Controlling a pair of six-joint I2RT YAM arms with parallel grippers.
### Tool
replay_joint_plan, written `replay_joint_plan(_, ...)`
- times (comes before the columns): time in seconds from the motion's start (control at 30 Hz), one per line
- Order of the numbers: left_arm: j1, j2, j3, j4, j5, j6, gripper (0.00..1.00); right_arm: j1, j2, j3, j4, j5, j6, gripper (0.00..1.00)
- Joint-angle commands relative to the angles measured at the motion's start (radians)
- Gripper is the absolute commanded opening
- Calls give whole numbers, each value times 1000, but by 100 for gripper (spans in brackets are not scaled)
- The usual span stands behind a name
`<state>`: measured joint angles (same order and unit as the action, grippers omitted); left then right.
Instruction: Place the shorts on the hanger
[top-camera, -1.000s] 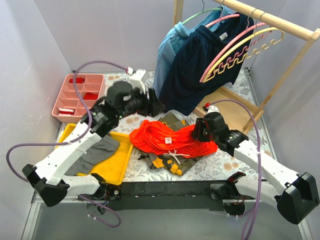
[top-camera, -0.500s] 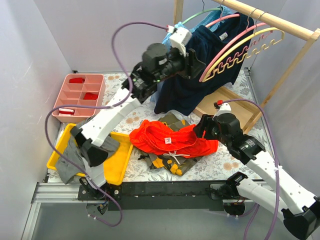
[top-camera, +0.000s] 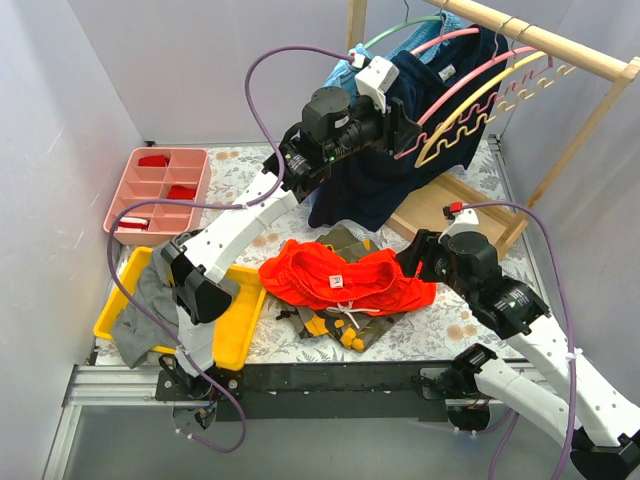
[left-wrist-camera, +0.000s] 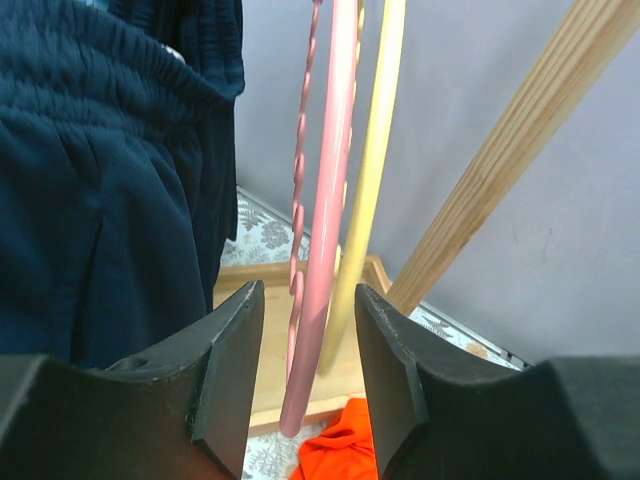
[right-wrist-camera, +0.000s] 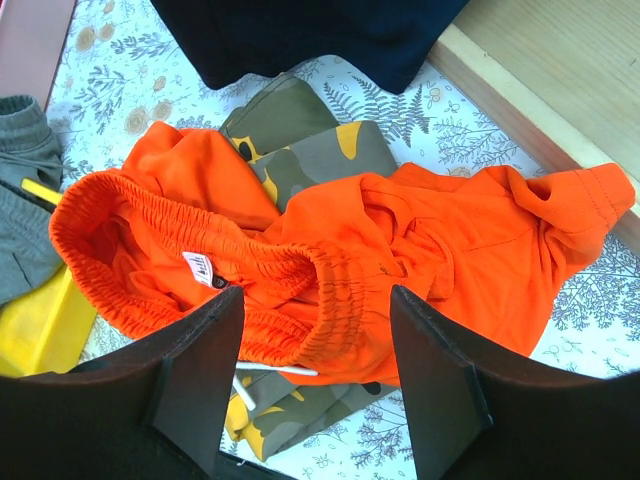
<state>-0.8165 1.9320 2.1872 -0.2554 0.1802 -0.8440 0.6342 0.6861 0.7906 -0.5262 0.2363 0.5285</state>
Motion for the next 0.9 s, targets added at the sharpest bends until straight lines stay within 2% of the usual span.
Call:
replay_joint_plan(0.0,-4,-10,51,21,-13,37,40,-4,-14,56,5,21,4,67)
replay_joint_plan(0.57,-18,156,195,19,1,114,29,-4,-22,64,-15,18,13,68)
replay_joint_plan(0.7,-30,174,191,41,8,115,26,-4,-22,67,-20,21,13,68)
replay_joint_plan(0.8,-52,176,175,77,-25,125,17,-4,-19,67,-24,24,13,68)
replay_joint_plan(0.83,-59,179,174,82,-40,131,5,-4,-20,67,-21,24,13,68)
replay_joint_plan(0.87,-78,182,174,87,-53,153,0,-4,-19,67,-23,24,11,68)
